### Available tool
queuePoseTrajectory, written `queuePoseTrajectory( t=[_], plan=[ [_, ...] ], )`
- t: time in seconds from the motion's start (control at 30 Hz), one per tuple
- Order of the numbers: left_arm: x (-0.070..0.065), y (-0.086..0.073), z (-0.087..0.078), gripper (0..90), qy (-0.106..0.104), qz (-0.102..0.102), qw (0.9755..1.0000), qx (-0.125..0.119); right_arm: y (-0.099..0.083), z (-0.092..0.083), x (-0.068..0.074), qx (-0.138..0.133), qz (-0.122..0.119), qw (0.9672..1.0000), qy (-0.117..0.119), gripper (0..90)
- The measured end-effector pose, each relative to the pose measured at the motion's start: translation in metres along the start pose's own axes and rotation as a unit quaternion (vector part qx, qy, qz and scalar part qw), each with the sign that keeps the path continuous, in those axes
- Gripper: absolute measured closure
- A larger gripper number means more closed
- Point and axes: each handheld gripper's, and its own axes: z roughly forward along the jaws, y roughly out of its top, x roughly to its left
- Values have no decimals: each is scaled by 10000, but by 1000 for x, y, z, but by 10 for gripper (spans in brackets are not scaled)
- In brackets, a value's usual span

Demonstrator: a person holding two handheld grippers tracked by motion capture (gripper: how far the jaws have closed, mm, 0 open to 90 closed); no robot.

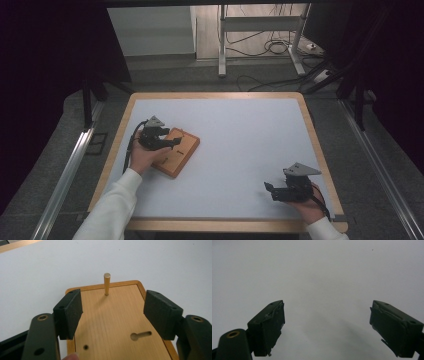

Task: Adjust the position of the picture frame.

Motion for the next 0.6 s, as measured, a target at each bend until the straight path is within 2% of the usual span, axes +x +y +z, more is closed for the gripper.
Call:
queuePoseTrajectory(
  t=[0.17,0.27,0.33,0.6],
  plan=[
    [2,2,11,346,-61,74,10000,-12,-1,1,0,39,-3,10000,7,131],
    [2,3,16,417,-108,60,9999,-58,-1,2,0,59,-5,10000,14,130],
    [2,5,22,463,-140,141,9998,-74,-1,2,0,69,-7,10000,15,131],
    [8,1,37,580,-96,16,10000,-9,-2,2,-1,73,-5,10000,17,130]
  ],
)
